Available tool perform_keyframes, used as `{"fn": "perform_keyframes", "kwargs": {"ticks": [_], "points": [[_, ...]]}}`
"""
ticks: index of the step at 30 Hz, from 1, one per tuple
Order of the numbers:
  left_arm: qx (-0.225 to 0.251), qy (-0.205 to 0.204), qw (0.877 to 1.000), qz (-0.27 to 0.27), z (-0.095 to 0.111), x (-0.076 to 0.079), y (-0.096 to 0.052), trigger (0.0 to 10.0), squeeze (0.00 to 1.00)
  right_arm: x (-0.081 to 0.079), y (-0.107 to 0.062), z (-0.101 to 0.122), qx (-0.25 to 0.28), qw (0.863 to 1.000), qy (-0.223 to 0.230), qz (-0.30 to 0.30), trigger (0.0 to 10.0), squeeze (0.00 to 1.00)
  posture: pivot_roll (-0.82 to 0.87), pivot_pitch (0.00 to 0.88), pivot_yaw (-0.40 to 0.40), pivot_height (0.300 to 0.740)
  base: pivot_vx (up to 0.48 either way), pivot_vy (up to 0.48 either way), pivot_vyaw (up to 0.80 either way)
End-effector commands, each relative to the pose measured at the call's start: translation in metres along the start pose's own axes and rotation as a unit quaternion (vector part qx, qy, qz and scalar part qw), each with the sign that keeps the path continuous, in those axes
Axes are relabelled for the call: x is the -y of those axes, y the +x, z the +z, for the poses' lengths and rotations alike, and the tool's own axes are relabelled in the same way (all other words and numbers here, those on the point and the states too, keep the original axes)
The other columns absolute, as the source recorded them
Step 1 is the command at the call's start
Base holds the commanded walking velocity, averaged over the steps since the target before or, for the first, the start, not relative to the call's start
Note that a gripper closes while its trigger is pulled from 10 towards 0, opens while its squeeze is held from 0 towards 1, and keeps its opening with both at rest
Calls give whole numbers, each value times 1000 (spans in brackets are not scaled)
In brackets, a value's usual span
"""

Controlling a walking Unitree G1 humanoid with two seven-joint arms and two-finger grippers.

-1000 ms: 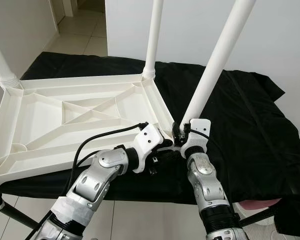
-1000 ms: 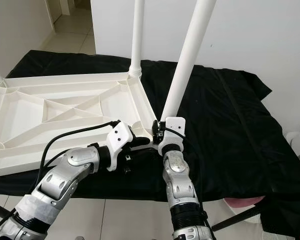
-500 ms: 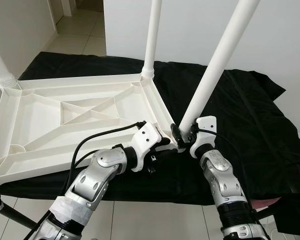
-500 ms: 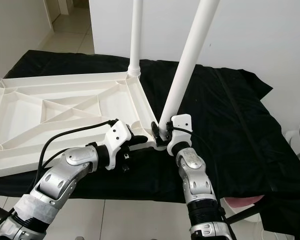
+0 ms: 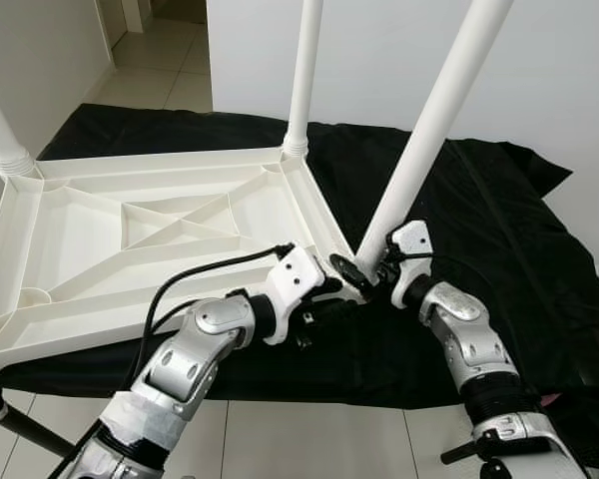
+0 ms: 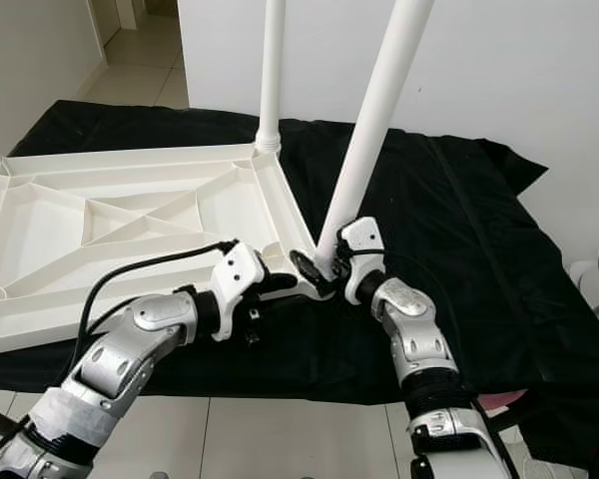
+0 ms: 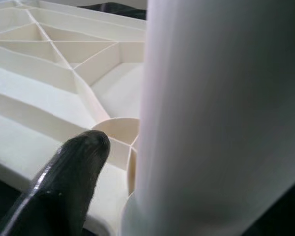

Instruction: Building children table

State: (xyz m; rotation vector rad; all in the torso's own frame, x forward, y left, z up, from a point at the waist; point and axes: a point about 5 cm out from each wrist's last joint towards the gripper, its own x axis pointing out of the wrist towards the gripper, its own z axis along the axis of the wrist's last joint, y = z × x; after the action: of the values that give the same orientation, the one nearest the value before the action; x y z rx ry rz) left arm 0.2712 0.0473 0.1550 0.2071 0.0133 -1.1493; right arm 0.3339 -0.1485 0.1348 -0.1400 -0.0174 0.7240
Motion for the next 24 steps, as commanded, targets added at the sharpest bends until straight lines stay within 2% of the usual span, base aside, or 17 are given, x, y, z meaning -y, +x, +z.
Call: {"fn": "perform_keyframes", "kwargs": {"ticks": [1,3,4,14,15,16,17,22,24], "points": [[3,-1,1000,-19,2,5,0,10000,0,3,-1,-3,-9,1000,-5,13,3412,0,21,0,-65,740,0,0,0],[3,-1,1000,-20,2,5,0,10000,0,4,-1,-4,-12,1000,-4,14,3412,0,24,0,-67,740,0,0,0],[3,-1,1000,-20,2,5,0,10000,0,5,-1,-5,-12,1000,1,20,0,0,25,0,-68,740,0,0,0],[0,-2,1000,-19,0,6,-1,10000,0,9,-4,-16,-31,999,9,19,0,0,17,0,-67,740,0,0,0],[0,-2,1000,-20,0,6,0,10000,0,10,-4,-17,-32,999,8,14,3490,0,16,0,-67,740,0,0,0],[0,-2,1000,-20,0,6,0,10000,0,10,-4,-17,-32,999,8,14,3490,0,16,0,-67,740,0,0,0],[0,-2,1000,-20,1,6,0,10000,0,10,-4,-18,-31,999,9,8,10000,0,15,0,-67,740,0,0,0],[2,-2,1000,-20,1,6,2,10000,0,9,-4,-18,-24,1000,20,-7,10000,0,9,0,-66,740,0,0,0],[3,-3,1000,-19,1,6,2,10000,0,7,-2,-18,-14,999,31,-37,10000,0,5,0,-64,740,0,0,0]]}}
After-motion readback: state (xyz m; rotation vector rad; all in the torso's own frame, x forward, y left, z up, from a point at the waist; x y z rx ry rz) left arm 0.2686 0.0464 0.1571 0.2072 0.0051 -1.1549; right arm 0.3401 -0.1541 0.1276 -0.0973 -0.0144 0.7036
